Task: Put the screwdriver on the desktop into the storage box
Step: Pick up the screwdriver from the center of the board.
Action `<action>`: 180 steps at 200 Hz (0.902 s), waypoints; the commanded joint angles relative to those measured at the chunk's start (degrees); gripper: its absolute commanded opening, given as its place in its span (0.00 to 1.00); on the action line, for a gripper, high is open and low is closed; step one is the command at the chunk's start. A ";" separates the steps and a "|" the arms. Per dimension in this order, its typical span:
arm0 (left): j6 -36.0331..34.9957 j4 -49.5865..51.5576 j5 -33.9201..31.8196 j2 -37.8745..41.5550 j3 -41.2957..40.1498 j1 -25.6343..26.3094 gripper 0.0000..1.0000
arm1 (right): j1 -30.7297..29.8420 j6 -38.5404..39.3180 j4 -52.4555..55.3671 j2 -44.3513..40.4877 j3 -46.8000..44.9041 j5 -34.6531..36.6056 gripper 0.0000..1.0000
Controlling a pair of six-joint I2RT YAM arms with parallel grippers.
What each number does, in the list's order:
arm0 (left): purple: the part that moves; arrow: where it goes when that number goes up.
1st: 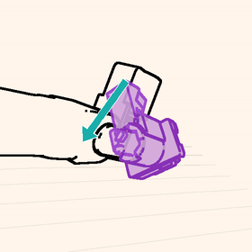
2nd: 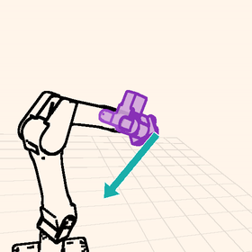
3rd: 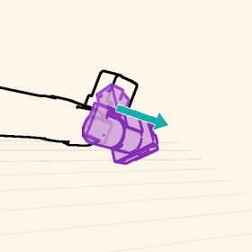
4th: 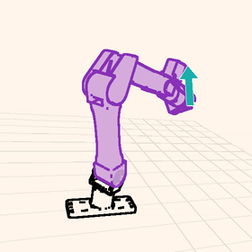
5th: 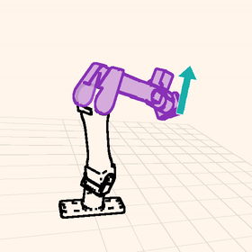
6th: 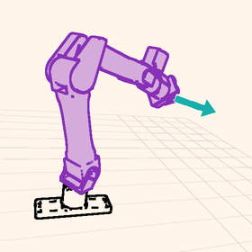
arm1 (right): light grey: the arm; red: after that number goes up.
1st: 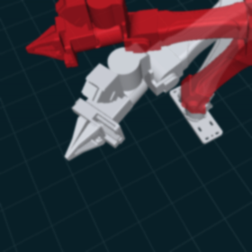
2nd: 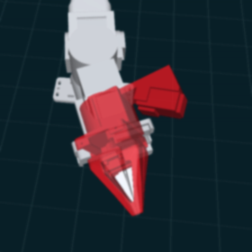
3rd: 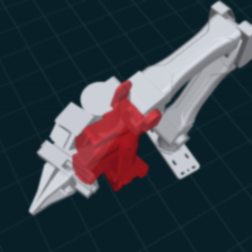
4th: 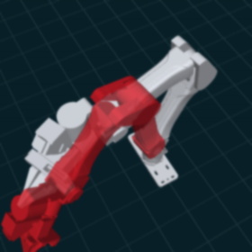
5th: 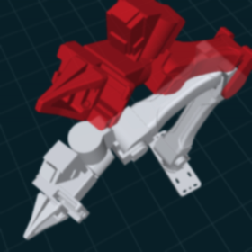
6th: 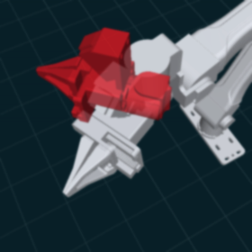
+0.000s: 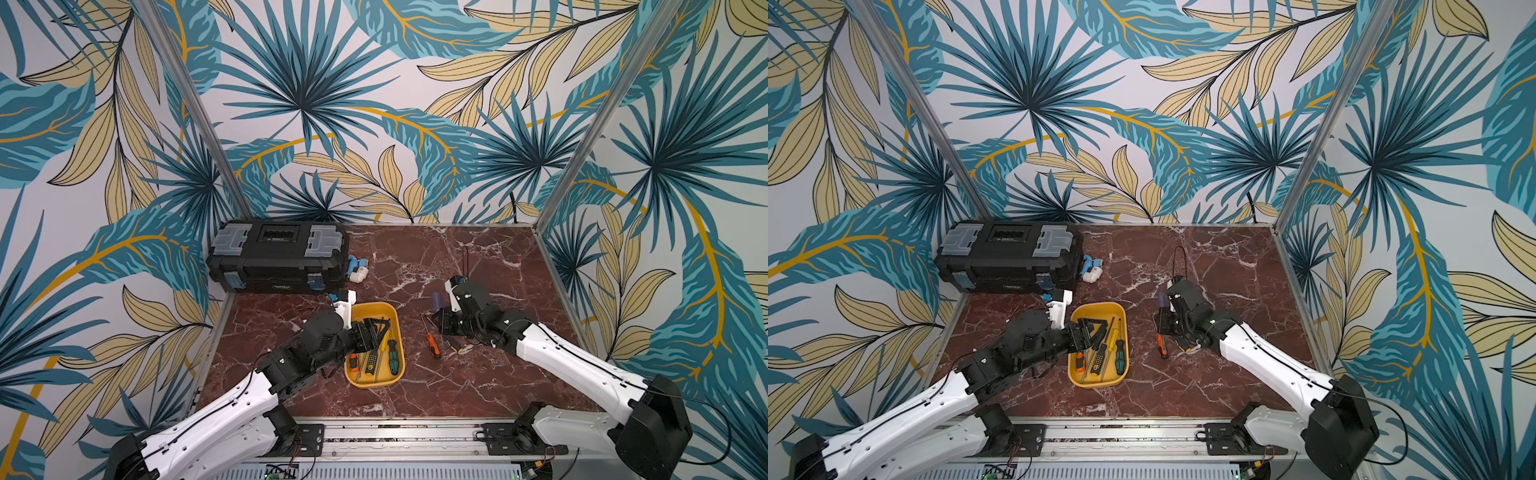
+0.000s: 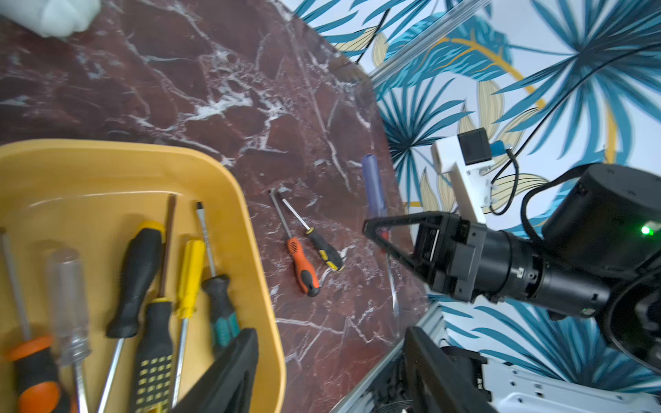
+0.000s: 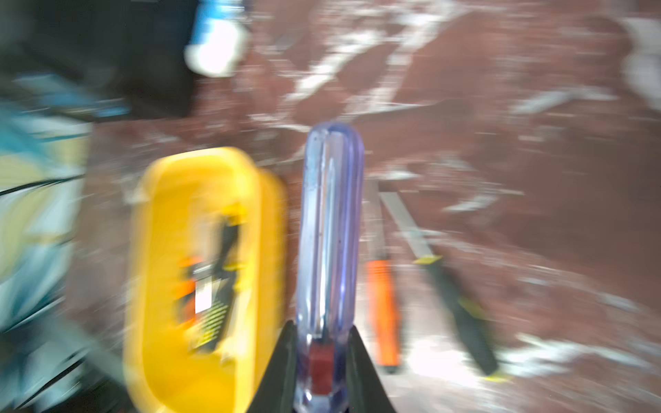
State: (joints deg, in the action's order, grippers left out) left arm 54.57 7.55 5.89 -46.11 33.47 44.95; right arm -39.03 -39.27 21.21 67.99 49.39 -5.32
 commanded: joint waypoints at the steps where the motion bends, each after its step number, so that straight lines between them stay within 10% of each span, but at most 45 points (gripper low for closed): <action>1: 2.28 -17.06 4.38 2.51 -3.62 -0.21 0.78 | -3.66 -7.77 -18.09 -2.18 -2.99 -14.62 0.00; 85: 4.47 -25.92 7.93 2.75 -4.95 -0.56 0.87 | -12.85 -14.20 -31.68 -3.09 -0.68 -20.49 0.02; 180: 7.34 -26.58 7.42 5.30 -7.19 -2.54 0.23 | -16.09 -16.99 -38.99 -0.83 -3.94 -20.97 0.04</action>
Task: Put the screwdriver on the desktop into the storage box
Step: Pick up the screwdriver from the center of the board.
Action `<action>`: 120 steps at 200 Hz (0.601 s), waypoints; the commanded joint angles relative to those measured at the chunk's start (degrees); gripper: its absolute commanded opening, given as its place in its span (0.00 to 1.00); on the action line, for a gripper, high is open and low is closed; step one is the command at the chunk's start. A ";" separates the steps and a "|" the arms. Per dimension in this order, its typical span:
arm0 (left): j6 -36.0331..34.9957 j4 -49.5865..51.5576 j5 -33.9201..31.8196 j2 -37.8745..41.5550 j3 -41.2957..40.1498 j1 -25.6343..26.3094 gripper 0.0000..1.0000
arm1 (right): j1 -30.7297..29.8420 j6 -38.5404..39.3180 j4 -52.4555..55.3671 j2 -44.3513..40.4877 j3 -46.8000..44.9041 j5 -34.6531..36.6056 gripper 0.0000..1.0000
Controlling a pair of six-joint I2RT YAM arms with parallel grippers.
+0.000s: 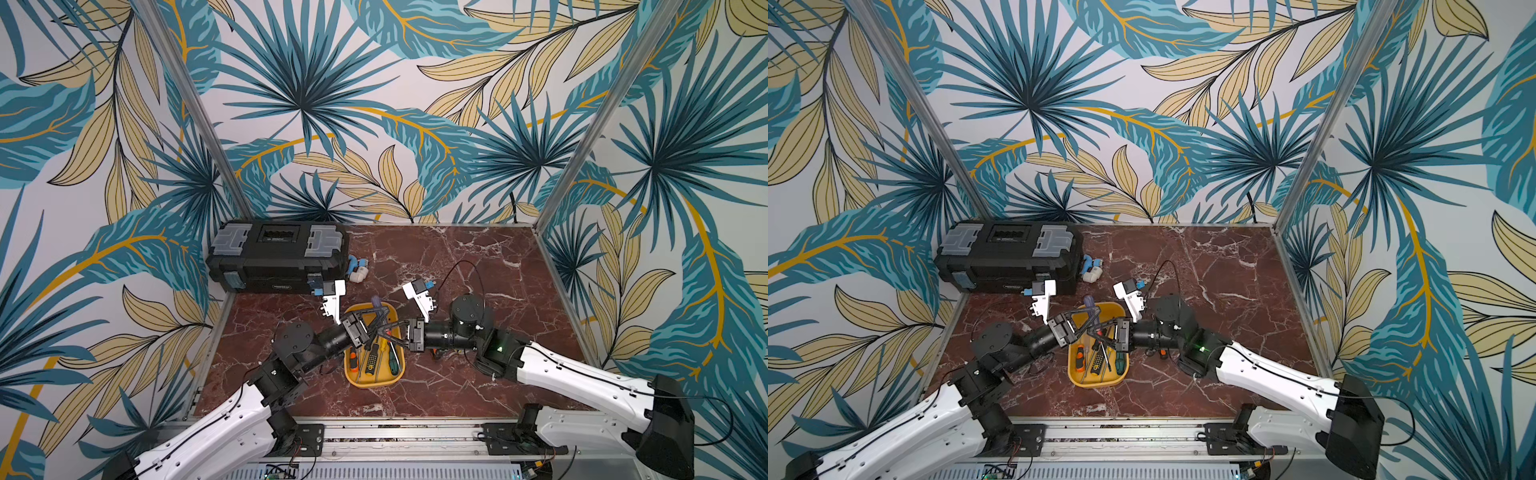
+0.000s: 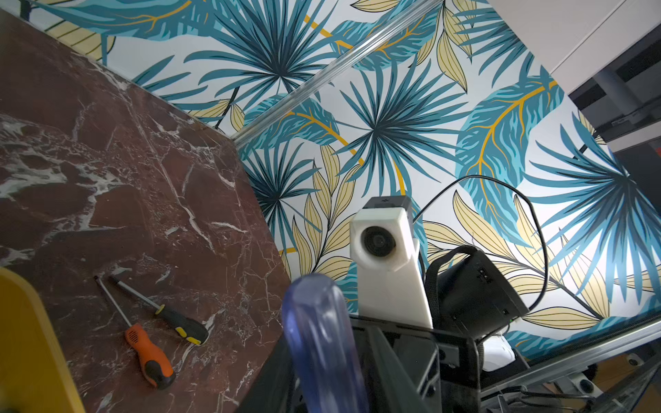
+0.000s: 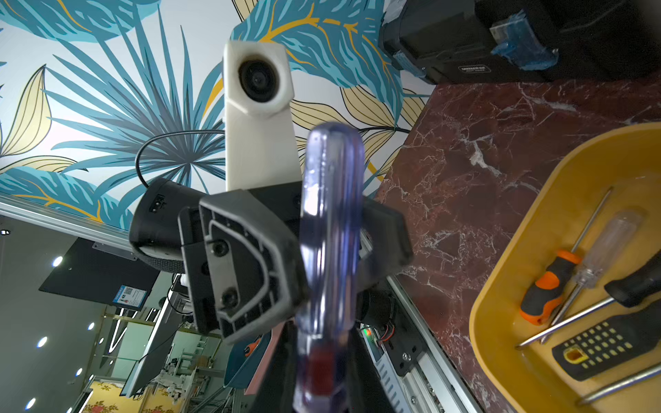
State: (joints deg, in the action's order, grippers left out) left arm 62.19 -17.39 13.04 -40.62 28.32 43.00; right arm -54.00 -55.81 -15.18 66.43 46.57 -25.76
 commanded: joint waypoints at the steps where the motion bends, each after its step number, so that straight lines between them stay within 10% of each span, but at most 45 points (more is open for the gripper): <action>1: -0.26 -1.62 0.34 -0.22 -1.99 -0.66 0.22 | -1.11 -0.44 -2.59 0.72 -1.17 -0.49 0.04; 28: -1.88 3.11 -0.12 -0.94 -0.55 -0.97 0.05 | -1.52 0.70 0.00 0.31 -1.22 0.27 0.15; 58: -6.48 17.50 -5.36 -1.43 3.86 -1.39 0.00 | -1.69 5.30 12.00 -2.02 0.58 6.52 0.57; 120: -6.67 26.38 -10.26 -4.85 6.08 -1.77 0.00 | -9.62 12.55 29.81 2.74 6.83 19.24 0.59</action>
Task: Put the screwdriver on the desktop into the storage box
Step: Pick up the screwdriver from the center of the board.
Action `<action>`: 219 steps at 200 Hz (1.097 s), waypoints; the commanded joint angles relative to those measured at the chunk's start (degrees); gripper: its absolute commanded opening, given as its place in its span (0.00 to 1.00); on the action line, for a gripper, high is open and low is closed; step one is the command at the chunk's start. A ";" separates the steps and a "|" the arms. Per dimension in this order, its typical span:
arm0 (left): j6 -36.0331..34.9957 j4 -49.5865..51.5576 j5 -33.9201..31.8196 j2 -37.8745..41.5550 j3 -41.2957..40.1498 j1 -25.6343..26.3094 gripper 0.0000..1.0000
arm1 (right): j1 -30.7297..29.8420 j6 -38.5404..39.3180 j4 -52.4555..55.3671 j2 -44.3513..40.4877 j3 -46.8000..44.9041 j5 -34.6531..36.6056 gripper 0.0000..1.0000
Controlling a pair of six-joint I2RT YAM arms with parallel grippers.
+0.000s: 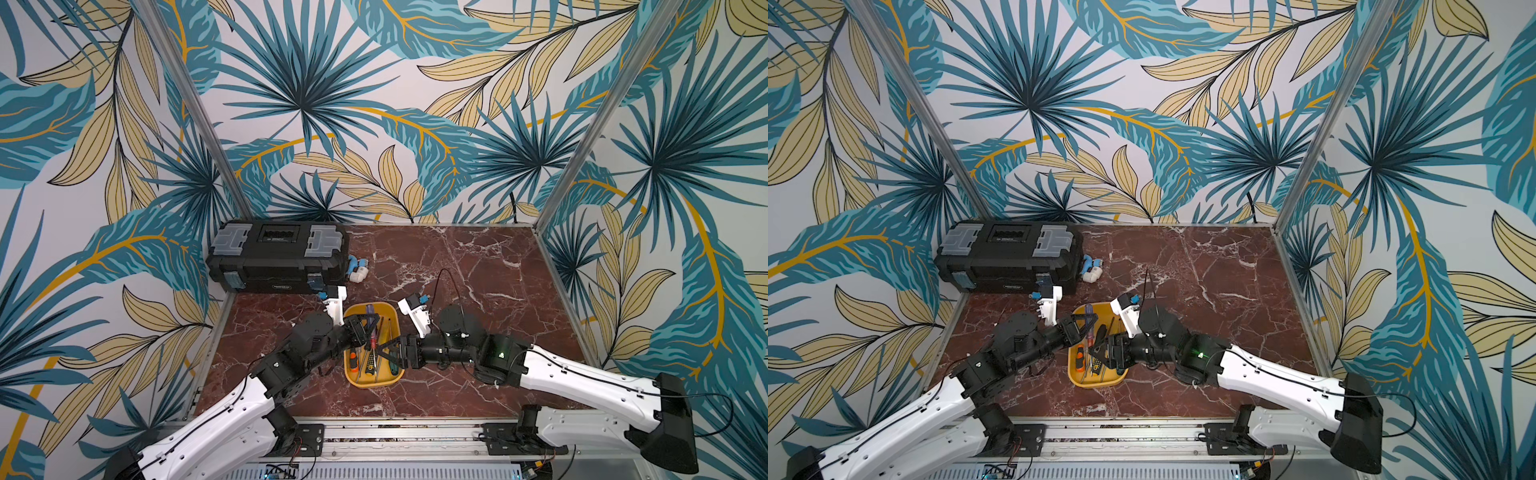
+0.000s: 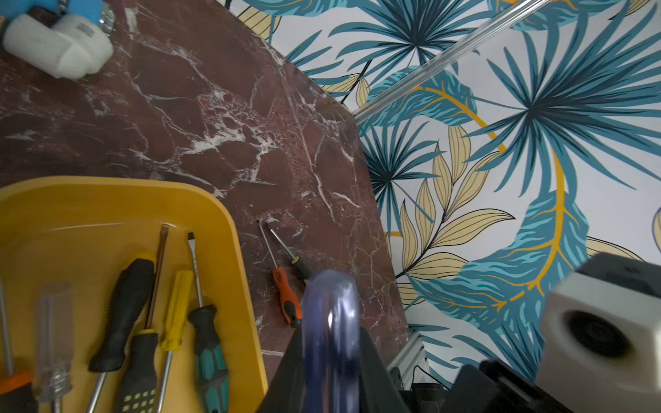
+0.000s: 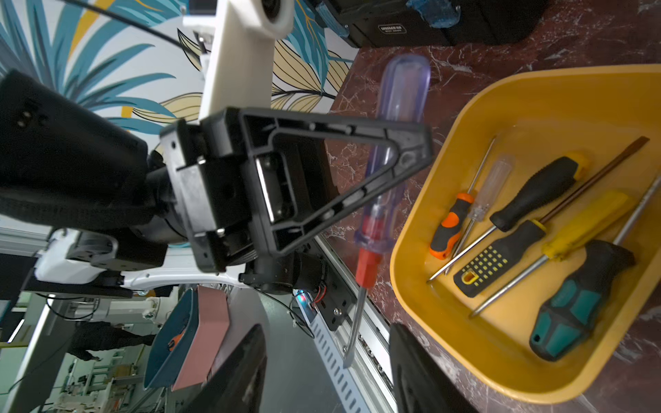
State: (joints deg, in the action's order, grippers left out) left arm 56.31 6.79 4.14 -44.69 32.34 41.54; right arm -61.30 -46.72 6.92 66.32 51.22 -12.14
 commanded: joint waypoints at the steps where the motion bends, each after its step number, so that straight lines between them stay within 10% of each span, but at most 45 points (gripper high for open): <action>1: -0.74 2.11 -1.35 -0.81 2.00 -0.31 0.00 | -2.42 3.47 7.69 2.98 2.24 5.63 0.59; 60: 0.64 0.64 -0.89 -0.75 1.24 -0.92 0.00 | -5.45 2.62 3.67 11.85 5.22 7.82 0.46; 138: 0.73 1.46 -0.93 -0.46 0.26 -1.51 0.00 | -5.94 2.34 4.63 12.46 5.73 10.22 0.00; 219: 4.76 -19.07 7.38 1.97 -6.56 -2.11 0.67 | -3.48 -1.23 -5.69 5.88 -1.12 5.61 0.00</action>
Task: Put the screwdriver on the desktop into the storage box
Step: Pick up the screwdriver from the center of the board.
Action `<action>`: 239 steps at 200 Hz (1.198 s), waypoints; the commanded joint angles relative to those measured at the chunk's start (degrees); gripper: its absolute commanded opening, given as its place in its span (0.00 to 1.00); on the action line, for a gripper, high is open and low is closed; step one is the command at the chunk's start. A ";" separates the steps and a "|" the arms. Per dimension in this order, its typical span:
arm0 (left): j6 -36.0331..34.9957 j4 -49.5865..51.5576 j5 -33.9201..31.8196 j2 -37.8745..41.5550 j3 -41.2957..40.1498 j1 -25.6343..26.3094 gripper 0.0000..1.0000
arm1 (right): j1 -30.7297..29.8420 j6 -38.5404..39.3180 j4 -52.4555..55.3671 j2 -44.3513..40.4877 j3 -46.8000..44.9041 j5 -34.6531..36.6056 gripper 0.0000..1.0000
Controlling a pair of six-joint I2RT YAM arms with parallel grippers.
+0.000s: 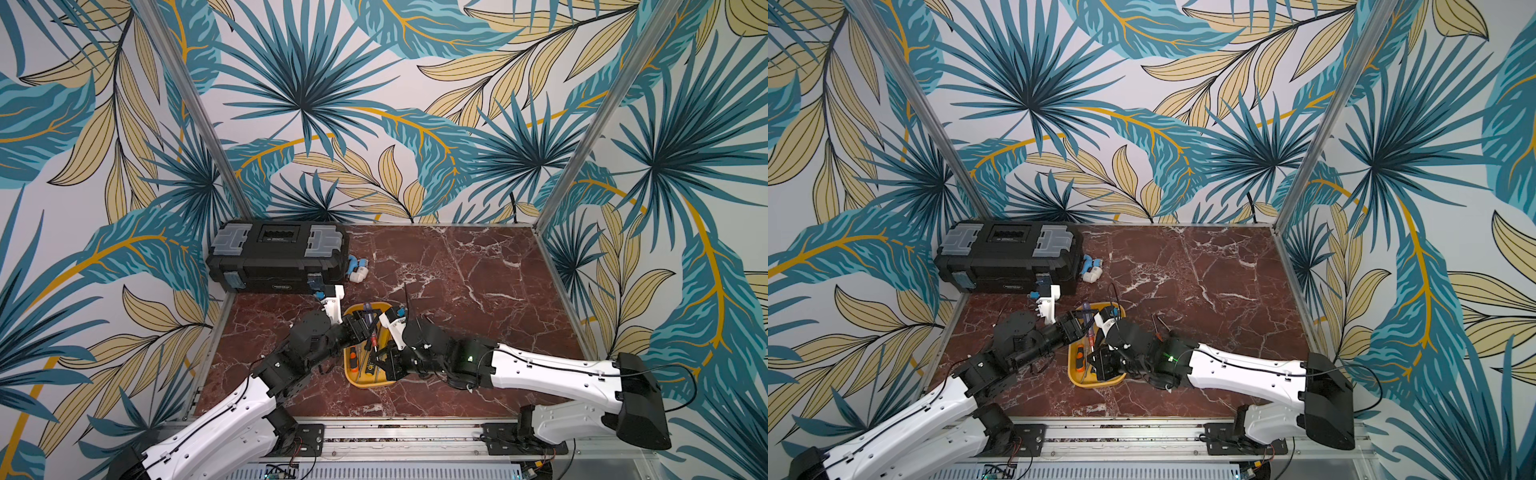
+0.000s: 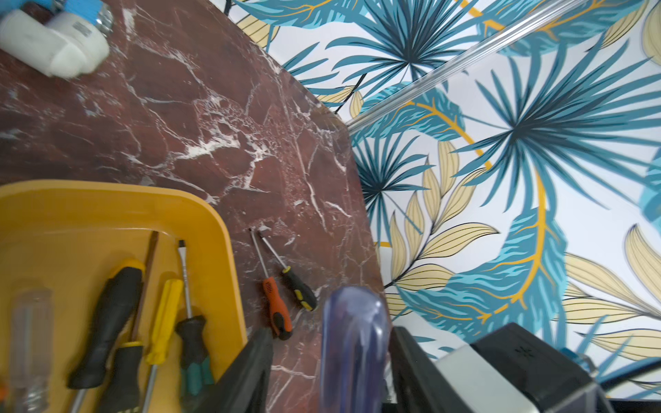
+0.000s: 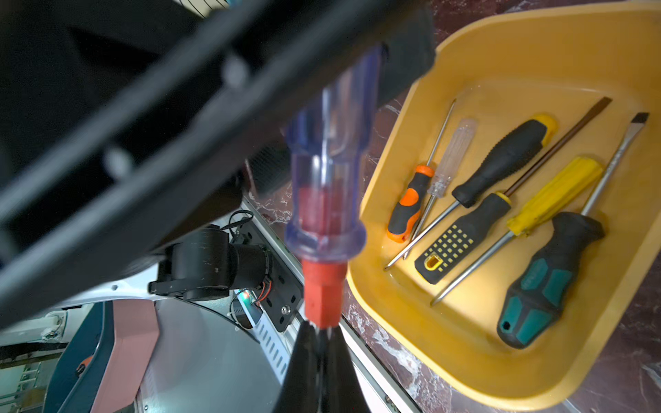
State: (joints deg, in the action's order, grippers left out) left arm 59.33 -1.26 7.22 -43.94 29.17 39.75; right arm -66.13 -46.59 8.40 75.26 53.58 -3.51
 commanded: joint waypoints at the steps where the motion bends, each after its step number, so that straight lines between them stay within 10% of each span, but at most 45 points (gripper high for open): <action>1: 1.79 -11.34 4.52 1.18 -3.49 -0.30 0.67 | 1.44 -1.42 -7.40 -3.17 -3.66 -3.23 0.00; 82: 6.42 -36.06 18.42 -3.67 -8.63 -0.29 0.51 | 7.32 -8.28 -21.65 -12.00 -12.61 -12.69 0.00; 180: -0.76 -16.53 15.18 -5.45 -3.23 -0.33 0.00 | 8.33 -8.41 -18.83 -13.15 -13.65 -10.98 0.00; 212: -4.78 0.76 5.56 -6.06 0.58 -0.42 0.00 | 8.25 -2.92 -2.42 -11.31 -8.58 -5.00 0.43; 239: -6.87 11.93 -0.44 -8.04 3.15 -0.37 0.00 | 8.19 2.23 14.86 -9.43 -2.75 3.13 0.52</action>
State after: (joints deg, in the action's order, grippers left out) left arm 56.62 -4.58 15.11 -50.68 28.47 39.64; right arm -58.06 -50.43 5.13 64.69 46.87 -8.88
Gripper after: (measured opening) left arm 0.186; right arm 0.499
